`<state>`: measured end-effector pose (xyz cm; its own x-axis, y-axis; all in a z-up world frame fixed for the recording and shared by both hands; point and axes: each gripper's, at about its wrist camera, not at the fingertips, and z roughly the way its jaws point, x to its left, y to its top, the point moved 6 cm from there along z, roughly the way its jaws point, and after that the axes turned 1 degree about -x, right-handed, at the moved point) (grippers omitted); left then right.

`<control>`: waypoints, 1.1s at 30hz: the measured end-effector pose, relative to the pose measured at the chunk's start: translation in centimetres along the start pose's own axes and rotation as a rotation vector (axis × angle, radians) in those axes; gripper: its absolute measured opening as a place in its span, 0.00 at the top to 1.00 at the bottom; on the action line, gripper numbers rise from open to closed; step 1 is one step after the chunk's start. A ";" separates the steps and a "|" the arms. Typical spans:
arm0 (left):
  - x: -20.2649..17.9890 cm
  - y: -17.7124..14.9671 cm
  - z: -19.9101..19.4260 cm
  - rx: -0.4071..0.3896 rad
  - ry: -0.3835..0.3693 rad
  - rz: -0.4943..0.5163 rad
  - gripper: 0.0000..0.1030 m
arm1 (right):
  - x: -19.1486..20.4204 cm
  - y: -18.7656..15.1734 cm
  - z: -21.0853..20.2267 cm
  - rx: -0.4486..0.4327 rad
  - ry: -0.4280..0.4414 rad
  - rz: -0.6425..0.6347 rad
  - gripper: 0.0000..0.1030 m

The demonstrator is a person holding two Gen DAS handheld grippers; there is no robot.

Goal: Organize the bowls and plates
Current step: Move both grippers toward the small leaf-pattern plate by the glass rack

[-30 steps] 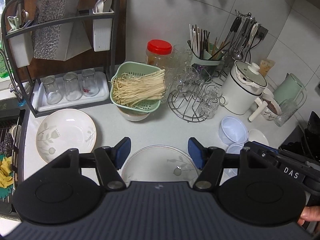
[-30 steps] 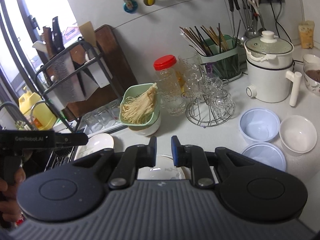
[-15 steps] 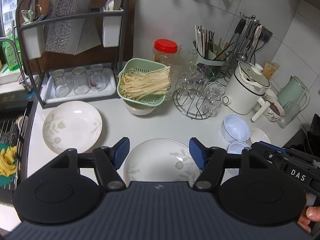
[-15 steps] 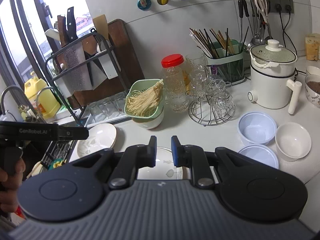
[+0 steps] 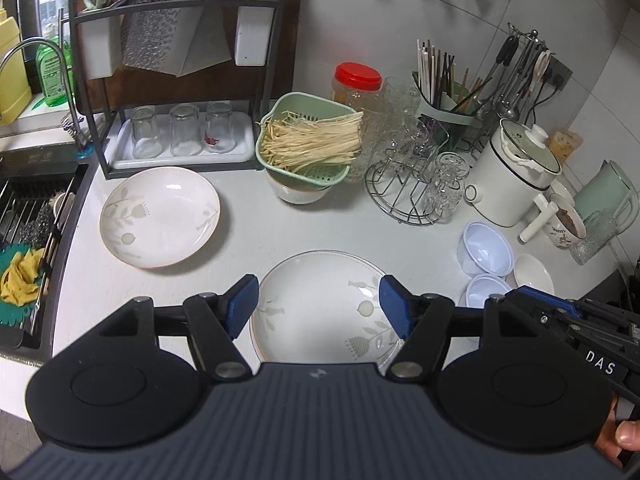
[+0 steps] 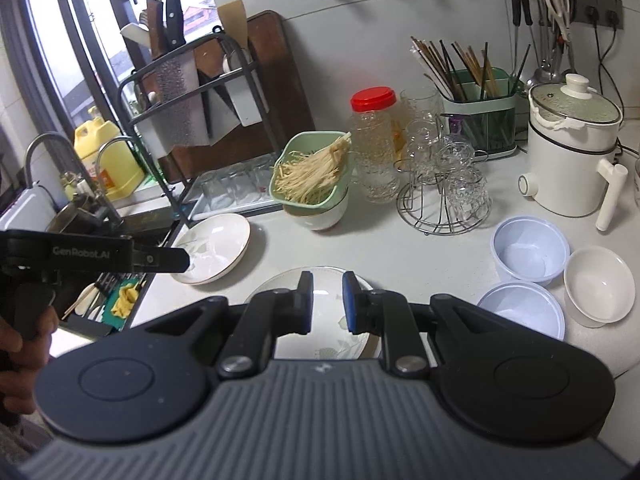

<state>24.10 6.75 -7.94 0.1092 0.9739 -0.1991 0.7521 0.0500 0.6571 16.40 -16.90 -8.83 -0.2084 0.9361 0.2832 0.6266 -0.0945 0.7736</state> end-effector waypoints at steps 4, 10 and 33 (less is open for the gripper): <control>0.0 -0.7 -0.3 -0.005 0.036 -0.013 0.30 | 0.1 -0.2 -0.2 0.003 0.018 -0.028 0.81; 0.4 -2.0 -0.5 -0.001 0.071 -0.039 0.30 | 0.1 -0.7 0.0 0.026 0.046 -0.047 0.81; 6.5 0.3 1.6 0.031 0.117 -0.060 0.18 | 3.7 0.1 4.4 0.045 0.067 -0.032 0.25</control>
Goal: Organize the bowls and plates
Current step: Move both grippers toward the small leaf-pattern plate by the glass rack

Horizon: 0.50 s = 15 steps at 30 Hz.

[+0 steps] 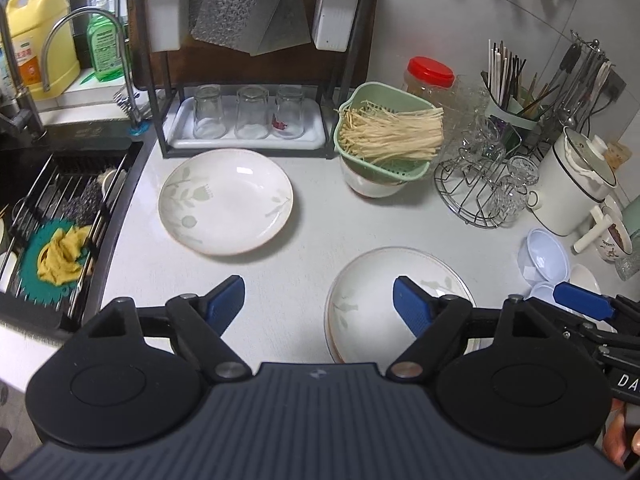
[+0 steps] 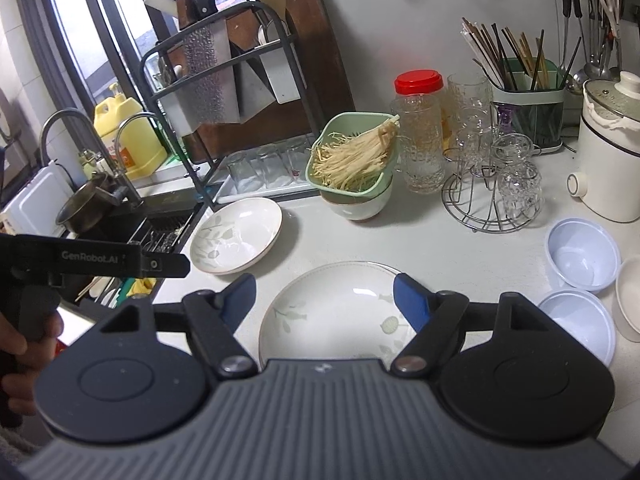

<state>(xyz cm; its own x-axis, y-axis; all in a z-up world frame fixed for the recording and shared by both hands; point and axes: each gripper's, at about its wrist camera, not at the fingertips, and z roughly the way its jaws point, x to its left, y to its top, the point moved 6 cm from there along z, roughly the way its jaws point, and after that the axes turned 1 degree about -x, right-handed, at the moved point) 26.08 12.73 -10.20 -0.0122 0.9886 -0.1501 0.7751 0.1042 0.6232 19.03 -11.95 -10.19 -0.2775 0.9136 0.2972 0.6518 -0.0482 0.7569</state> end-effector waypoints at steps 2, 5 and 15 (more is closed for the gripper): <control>0.6 0.9 0.5 -0.003 -0.013 0.006 0.18 | 0.4 0.3 0.7 0.002 -0.005 0.009 0.25; 1.6 2.1 1.2 -0.006 -0.029 0.015 0.18 | 1.2 0.9 1.8 -0.004 -0.027 0.014 0.25; 5.3 5.0 4.1 -0.002 -0.058 0.023 0.18 | 3.7 2.8 5.5 -0.006 -0.044 0.003 0.25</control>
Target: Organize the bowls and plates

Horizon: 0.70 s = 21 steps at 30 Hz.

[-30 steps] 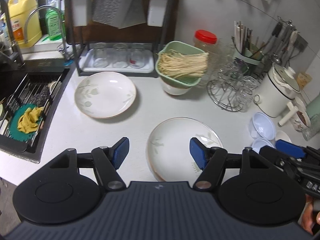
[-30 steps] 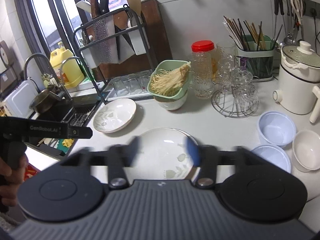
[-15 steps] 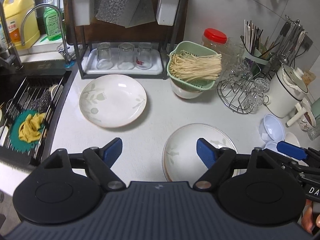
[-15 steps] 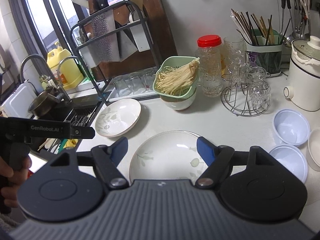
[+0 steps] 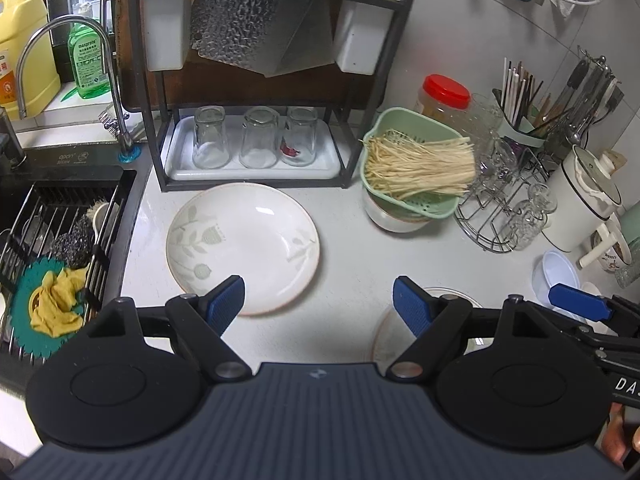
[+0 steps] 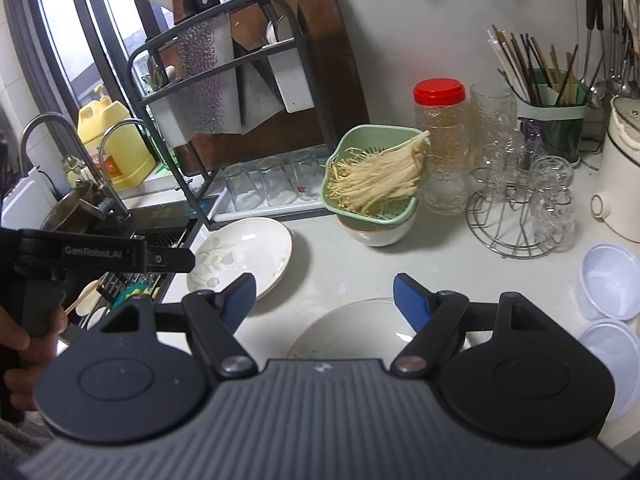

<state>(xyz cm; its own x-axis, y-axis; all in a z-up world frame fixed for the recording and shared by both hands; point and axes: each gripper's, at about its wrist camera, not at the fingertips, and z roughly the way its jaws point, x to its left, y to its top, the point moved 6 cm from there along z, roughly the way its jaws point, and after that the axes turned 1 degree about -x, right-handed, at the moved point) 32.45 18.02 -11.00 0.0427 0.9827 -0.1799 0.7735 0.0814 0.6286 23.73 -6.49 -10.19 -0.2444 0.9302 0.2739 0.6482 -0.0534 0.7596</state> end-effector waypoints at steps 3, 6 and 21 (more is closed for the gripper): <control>1.3 0.6 0.9 0.010 0.000 0.010 0.18 | 0.7 0.2 1.5 0.012 0.001 0.019 0.25; 2.8 1.2 1.6 0.015 -0.002 0.010 0.18 | 1.5 0.6 3.0 0.020 0.002 0.042 0.25; 8.1 2.1 6.6 0.120 -0.061 -0.012 0.18 | 4.2 1.3 9.5 0.088 -0.033 0.099 0.26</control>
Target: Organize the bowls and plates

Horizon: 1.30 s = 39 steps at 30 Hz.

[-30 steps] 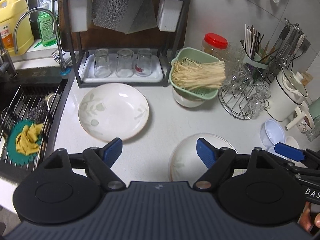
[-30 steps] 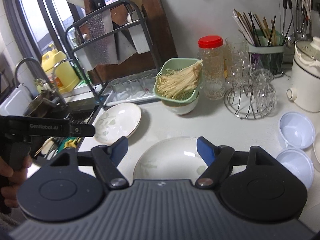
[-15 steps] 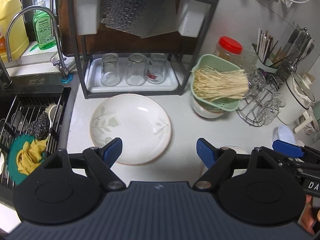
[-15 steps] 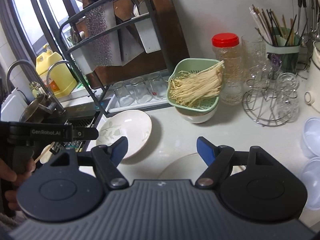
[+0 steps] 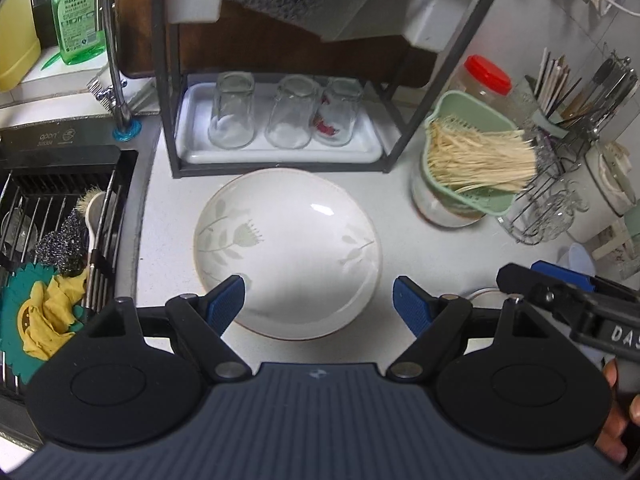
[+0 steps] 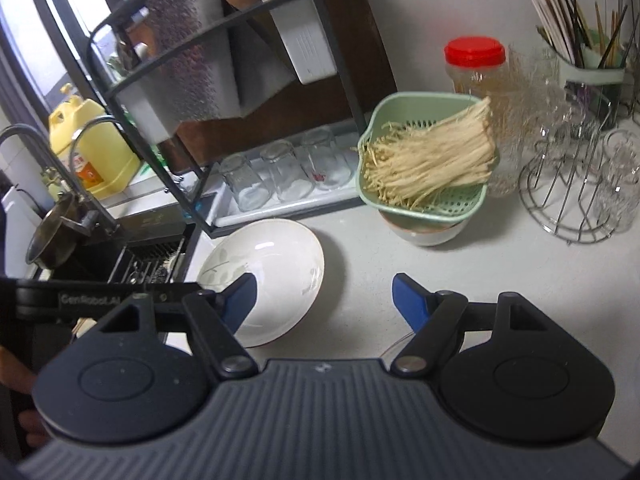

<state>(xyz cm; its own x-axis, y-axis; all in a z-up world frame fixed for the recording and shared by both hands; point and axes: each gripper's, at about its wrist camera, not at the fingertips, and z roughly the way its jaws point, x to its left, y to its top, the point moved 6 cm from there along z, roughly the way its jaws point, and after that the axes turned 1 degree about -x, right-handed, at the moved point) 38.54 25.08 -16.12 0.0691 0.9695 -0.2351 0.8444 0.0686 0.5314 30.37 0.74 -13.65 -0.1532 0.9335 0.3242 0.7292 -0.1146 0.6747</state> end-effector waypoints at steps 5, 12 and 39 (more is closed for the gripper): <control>2.4 0.3 1.9 0.039 -0.007 -0.010 0.18 | 0.6 -0.2 2.6 0.056 -0.001 0.054 0.31; 6.0 2.2 5.5 0.061 -0.019 -0.007 0.18 | 1.8 -0.3 6.4 0.128 -0.010 0.113 0.41; 9.1 4.9 13.6 0.223 -0.147 0.147 0.51 | 1.6 -2.2 16.0 0.292 -0.152 0.192 0.84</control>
<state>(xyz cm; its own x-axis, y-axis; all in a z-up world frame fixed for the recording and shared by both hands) 50.59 30.98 -26.72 0.2614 0.9196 -0.2934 0.9145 -0.1387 0.3800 39.20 7.96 -25.27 0.0892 0.9467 0.3095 0.8977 -0.2111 0.3869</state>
